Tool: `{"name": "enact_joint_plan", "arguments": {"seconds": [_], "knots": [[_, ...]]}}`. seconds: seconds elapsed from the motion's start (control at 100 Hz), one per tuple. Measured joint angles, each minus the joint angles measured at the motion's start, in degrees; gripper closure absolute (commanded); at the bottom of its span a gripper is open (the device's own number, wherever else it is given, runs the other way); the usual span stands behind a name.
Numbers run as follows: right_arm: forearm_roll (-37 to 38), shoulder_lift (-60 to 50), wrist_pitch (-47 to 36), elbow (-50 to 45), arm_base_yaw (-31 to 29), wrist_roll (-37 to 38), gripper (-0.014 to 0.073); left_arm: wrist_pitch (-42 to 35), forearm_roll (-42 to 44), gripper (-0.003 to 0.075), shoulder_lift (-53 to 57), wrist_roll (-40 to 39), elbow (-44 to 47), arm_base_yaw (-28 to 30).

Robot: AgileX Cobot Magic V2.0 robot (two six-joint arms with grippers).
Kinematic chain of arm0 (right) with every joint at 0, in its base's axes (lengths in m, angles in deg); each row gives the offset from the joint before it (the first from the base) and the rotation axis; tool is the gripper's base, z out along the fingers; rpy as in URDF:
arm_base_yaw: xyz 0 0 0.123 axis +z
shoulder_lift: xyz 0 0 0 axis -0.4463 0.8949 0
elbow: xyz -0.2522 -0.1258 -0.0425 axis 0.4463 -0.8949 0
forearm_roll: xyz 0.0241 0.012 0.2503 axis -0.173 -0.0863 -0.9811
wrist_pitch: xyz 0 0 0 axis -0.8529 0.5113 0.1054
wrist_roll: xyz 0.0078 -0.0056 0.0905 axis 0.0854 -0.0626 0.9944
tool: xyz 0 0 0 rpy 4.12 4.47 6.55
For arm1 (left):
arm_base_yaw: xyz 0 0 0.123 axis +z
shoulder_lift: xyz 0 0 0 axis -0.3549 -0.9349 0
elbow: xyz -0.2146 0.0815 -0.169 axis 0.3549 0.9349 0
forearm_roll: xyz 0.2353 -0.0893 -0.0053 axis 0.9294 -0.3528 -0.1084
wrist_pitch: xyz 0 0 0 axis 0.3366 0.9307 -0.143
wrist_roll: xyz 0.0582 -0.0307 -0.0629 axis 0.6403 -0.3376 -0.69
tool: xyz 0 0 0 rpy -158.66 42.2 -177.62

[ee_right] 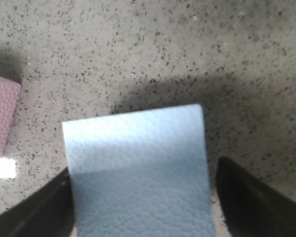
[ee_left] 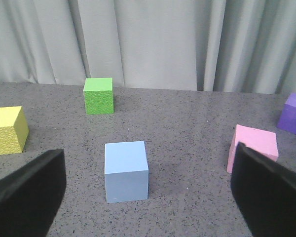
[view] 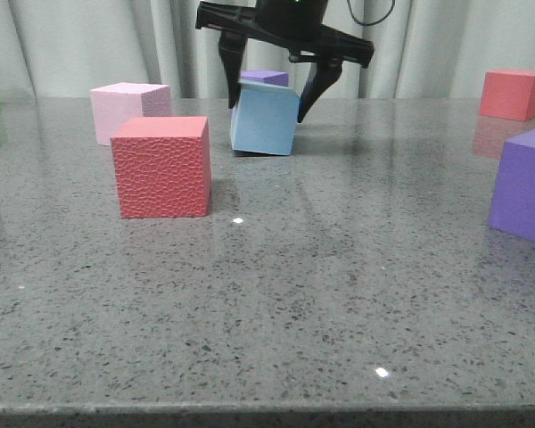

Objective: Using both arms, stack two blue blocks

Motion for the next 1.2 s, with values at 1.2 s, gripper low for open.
{"name": "enact_joint_plan", "arguments": {"seconds": [1.2], "knots": [[3.8, -19.9, 6.0, -6.2, 0.3, -11.8, -0.0059, 18.7, 0.6, 0.0082, -27.3, -4.2, -24.0, 0.0]]}}
